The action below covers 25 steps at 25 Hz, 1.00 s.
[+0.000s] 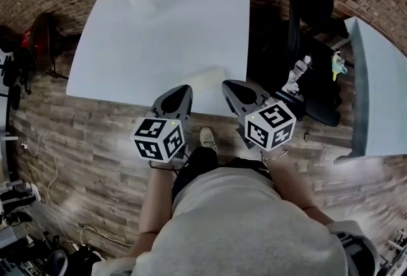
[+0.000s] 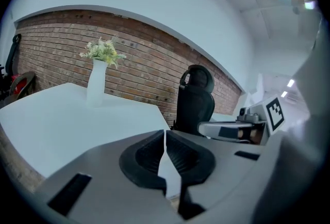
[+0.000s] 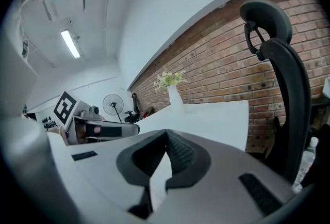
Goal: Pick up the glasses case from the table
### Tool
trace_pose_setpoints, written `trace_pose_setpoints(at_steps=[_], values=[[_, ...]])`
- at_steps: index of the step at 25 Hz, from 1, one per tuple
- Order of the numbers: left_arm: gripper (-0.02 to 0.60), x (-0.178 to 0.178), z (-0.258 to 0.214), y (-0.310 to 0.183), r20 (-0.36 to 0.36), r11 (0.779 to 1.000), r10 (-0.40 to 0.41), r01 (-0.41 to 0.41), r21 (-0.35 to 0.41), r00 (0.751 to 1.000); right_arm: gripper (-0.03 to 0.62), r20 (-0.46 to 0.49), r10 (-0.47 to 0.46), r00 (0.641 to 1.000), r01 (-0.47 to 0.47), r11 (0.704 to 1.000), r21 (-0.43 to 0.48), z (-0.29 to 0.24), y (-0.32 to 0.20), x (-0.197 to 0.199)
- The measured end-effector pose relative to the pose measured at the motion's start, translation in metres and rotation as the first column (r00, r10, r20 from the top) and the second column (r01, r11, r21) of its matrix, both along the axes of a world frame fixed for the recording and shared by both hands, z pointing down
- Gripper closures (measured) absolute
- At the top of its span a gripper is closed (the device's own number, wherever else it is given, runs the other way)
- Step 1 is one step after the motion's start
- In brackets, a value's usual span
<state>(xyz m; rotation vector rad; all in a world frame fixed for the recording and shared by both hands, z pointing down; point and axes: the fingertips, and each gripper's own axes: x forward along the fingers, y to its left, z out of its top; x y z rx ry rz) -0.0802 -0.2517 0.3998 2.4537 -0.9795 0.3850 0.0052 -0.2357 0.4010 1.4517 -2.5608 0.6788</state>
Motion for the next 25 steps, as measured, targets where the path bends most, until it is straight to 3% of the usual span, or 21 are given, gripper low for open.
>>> trace_pose_setpoints(at_steps=[5, 11, 16, 19, 21, 23, 25], values=[[0.569, -0.005, 0.01, -0.033, 0.017, 0.999, 0.042, -0.042, 0.002, 0.999, 0.595, 0.002, 0.074, 0.997, -0.074, 0.997, -0.012, 0.005, -0.029, 0.005], [0.568, 0.01, 0.019, -0.035, 0.036, 0.981, 0.192, -0.193, 0.031, 0.981, 0.595, 0.008, 0.134, 0.991, -0.134, 0.991, -0.011, 0.006, -0.034, 0.009], [0.56, 0.015, 0.033, -0.039, 0.158, 0.958, 0.274, -0.284, 0.042, 0.949, 0.595, -0.008, 0.142, 0.99, -0.143, 0.988, -0.057, 0.018, -0.034, 0.014], [0.395, 0.017, 0.045, -0.042, 0.258, 0.921, 0.357, -0.384, 0.062, 0.898, 0.595, -0.011, 0.13, 0.991, -0.13, 0.988, -0.08, 0.024, -0.037, 0.01], [0.343, 0.017, 0.058, -0.043, 0.359, 0.889, 0.405, -0.455, 0.061, 0.84, 0.595, -0.01, 0.122, 0.992, -0.123, 0.989, -0.088, 0.028, -0.037, 0.008], [0.307, 0.015, 0.076, -0.04, 0.449, 0.852, 0.458, -0.523, 0.025, 0.767, 0.595, -0.006, 0.114, 0.993, -0.114, 0.989, -0.096, 0.032, -0.037, 0.005], [0.287, 0.016, 0.089, -0.037, 0.494, 0.821, 0.501, -0.57, -0.013, 0.71, 0.595, -0.005, 0.108, 0.994, -0.108, 0.988, -0.107, 0.04, -0.035, 0.004]])
